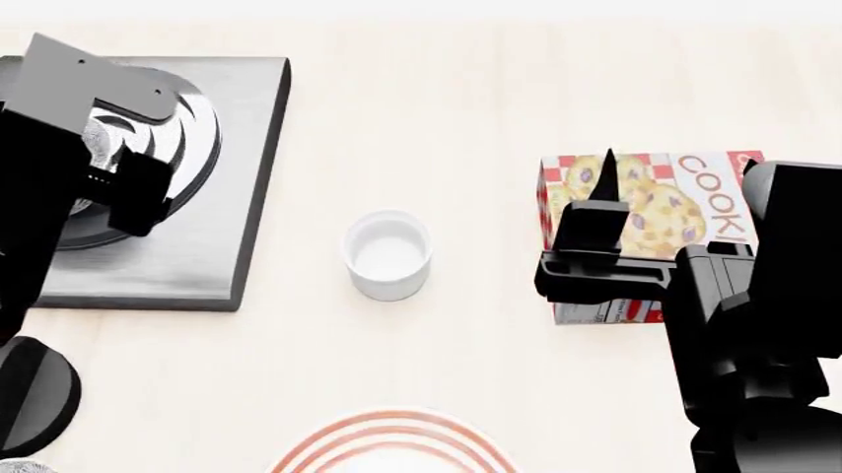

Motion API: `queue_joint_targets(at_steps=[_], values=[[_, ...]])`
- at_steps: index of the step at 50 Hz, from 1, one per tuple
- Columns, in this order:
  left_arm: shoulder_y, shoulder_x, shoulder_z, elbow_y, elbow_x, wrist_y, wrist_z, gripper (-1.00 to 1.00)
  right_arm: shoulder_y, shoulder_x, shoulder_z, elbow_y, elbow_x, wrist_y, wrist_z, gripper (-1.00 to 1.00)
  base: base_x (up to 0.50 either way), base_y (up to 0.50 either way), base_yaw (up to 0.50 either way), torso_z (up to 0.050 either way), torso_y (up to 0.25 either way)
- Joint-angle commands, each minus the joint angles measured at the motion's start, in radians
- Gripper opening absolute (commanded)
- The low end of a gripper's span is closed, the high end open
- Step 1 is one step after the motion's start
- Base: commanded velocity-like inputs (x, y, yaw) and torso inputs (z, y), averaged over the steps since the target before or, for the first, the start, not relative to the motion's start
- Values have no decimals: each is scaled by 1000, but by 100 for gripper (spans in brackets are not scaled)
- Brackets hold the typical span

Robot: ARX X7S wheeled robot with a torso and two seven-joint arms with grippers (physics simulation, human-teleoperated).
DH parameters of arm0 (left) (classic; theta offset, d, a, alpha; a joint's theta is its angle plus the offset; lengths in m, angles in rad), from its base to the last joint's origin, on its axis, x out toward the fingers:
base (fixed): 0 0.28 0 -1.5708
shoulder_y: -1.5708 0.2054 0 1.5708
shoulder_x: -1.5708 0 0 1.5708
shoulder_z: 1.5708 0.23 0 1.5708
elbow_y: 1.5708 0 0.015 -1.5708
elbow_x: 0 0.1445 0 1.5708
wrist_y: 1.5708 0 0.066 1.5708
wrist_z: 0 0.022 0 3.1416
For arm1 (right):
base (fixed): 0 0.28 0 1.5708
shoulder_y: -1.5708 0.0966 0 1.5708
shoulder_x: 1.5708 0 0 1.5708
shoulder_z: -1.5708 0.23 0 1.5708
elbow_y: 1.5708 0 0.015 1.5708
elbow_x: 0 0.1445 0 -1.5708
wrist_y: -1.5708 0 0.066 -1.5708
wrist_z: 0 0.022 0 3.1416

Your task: Pick the akita bowl on the stove and place it on the plate.

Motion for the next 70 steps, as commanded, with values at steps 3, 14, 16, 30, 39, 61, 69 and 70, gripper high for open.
queue_joint_targets(at_steps=[3, 14, 16, 30, 39, 61, 69, 70], values=[[13, -14, -16, 6, -11, -6, -4, 100, -7, 5, -6, 8, 0, -16, 0, 100, 0, 0, 0, 0, 0], [29, -18, -12, -1, -13, 13, 3, 100, -2, 6, -4, 2, 11, -6, 9, 100, 0, 0, 0, 0, 0], [31, -20, -11, 7, -16, 8, 4, 100, 1, 6, -1, -4, 16, 3, 14, 100, 0, 0, 0, 0, 0], [50, -27, -10, 10, -23, 13, 10, 100, 1, 9, -2, -6, 25, 4, 21, 100, 0, 0, 0, 0, 0], [54, -35, -10, 15, -29, 12, 18, 100, -3, 12, -7, 2, 23, -8, 20, 100, 0, 0, 0, 0, 0], [68, -55, -8, 16, -41, 34, 46, 100, -7, 19, -14, 11, 28, -23, 23, 100, 0, 0, 0, 0, 0], [72, -65, -5, 11, -40, 48, 51, 100, -4, 20, -13, 4, 37, -14, 30, 100, 0, 0, 0, 0, 0], [76, -68, -6, 7, -39, 52, 51, 100, -9, 22, -18, 13, 30, -30, 25, 100, 0, 0, 0, 0, 0]])
